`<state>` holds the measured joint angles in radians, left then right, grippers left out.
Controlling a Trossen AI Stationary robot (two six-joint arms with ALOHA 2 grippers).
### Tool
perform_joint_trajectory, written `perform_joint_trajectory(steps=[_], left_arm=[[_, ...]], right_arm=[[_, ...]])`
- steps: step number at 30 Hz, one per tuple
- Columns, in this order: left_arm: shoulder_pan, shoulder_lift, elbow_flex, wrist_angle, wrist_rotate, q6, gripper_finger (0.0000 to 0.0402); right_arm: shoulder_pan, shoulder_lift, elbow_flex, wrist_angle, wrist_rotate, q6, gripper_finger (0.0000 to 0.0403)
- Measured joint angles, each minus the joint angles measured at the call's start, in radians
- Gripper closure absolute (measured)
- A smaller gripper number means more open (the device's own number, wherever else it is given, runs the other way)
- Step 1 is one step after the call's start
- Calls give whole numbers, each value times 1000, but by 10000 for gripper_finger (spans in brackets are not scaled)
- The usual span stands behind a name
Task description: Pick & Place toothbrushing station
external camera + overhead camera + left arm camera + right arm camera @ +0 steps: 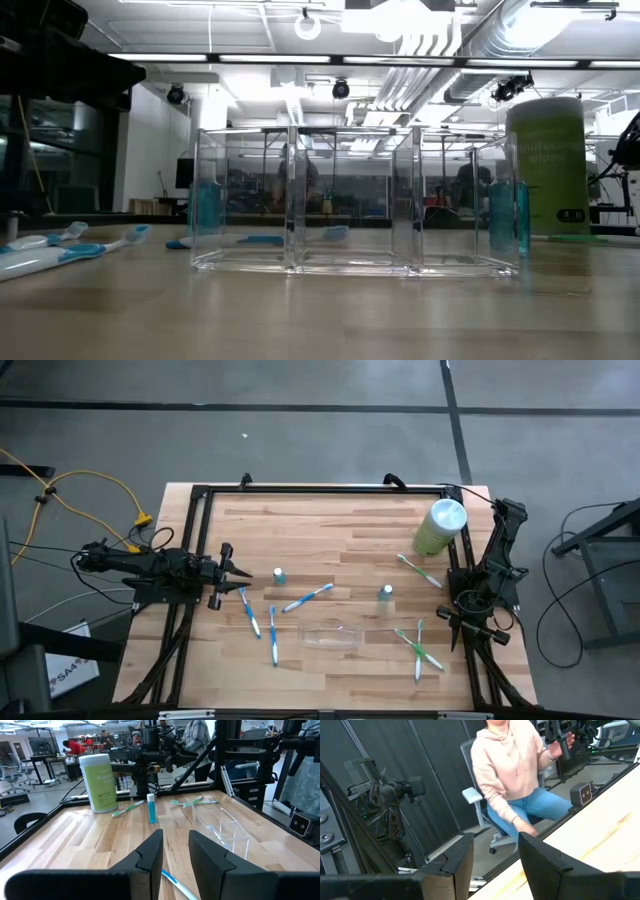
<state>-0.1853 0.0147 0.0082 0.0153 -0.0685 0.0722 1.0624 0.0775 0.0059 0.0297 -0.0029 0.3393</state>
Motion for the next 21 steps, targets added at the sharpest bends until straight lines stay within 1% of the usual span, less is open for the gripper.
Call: perform_joint_trajectory(steps=[18,21], left_arm=[[0,0,0,0,0,0,314],[0,0,0,21,0,3,314]], right_arm=[[0,0,0,0,0,0,255],[0,0,0,0,0,0,255]])
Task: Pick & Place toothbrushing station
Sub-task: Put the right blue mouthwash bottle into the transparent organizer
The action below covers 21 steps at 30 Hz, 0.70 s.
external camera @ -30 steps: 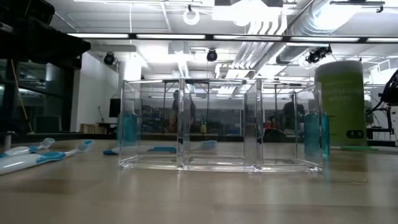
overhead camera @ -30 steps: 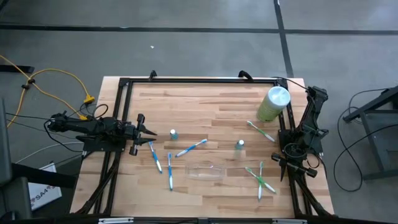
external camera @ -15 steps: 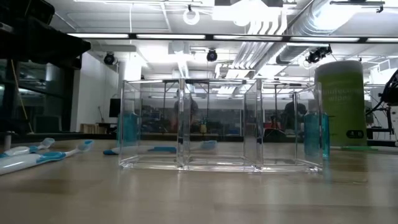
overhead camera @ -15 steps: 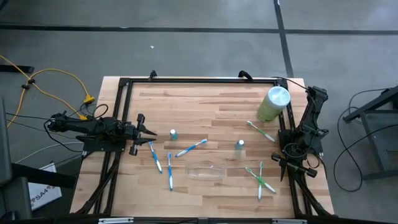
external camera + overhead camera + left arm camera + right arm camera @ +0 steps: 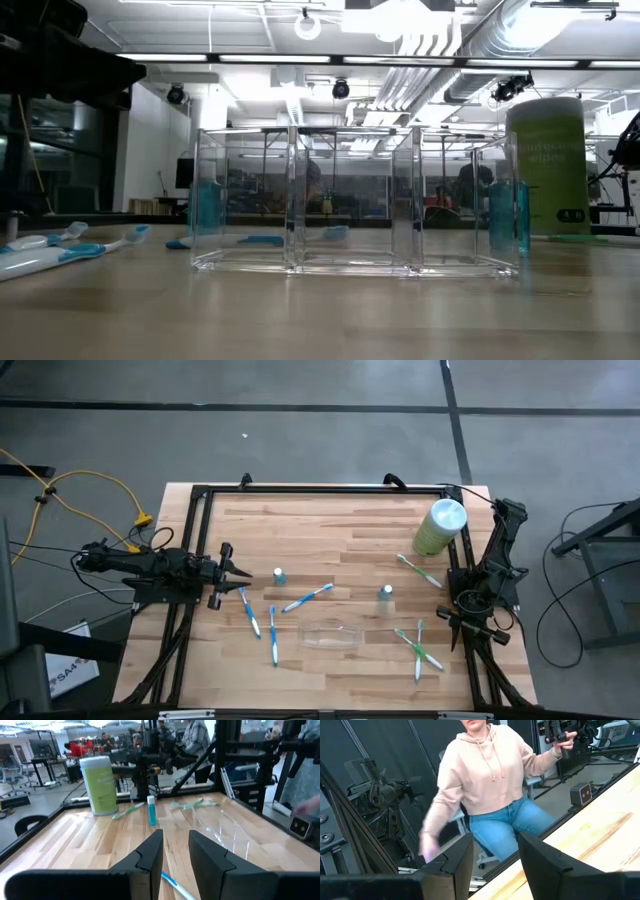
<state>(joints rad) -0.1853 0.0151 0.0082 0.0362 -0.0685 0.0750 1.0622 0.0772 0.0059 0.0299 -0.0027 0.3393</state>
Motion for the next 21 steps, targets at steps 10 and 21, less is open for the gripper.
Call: perform_joint_trajectory(steps=[10,21], left_arm=[[0,0,0,146,0,-187,314],[0,28,0,258,50,-201,314]], right_arm=[[0,0,0,0,0,0,255],[0,0,0,0,0,0,255]])
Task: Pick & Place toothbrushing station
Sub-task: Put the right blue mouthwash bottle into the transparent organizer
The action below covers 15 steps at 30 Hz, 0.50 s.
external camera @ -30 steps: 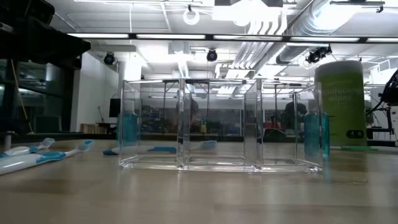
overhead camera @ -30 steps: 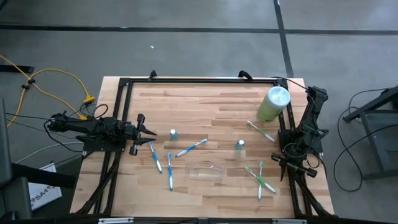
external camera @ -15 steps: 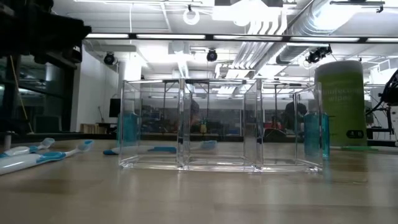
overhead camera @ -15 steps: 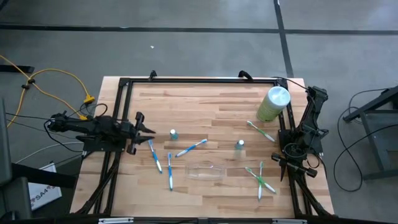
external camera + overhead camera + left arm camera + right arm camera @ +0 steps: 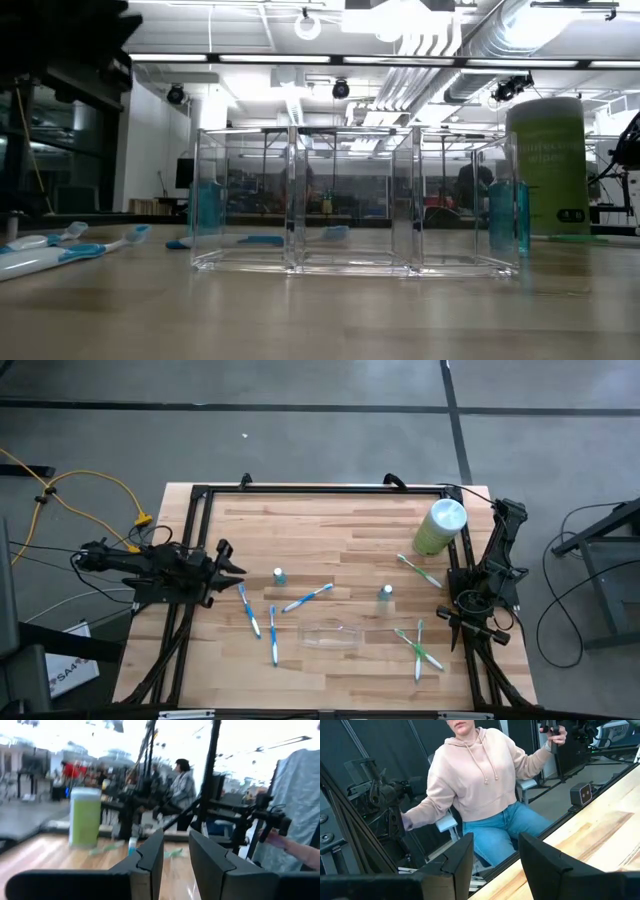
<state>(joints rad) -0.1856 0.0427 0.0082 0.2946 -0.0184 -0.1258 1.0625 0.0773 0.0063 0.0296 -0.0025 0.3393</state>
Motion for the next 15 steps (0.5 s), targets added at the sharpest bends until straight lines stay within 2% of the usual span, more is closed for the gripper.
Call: perform_joint_trajectory(steps=[6,8,15], left_arm=[[-4,153,27,138,42,19,314],[-12,242,53,142,19,6,314],[-48,602,172,360,4,72,314]], right_arm=[[0,0,0,0,0,-19,255],[0,0,0,3,1,-54,255],[0,0,0,118,1,-101,255]])
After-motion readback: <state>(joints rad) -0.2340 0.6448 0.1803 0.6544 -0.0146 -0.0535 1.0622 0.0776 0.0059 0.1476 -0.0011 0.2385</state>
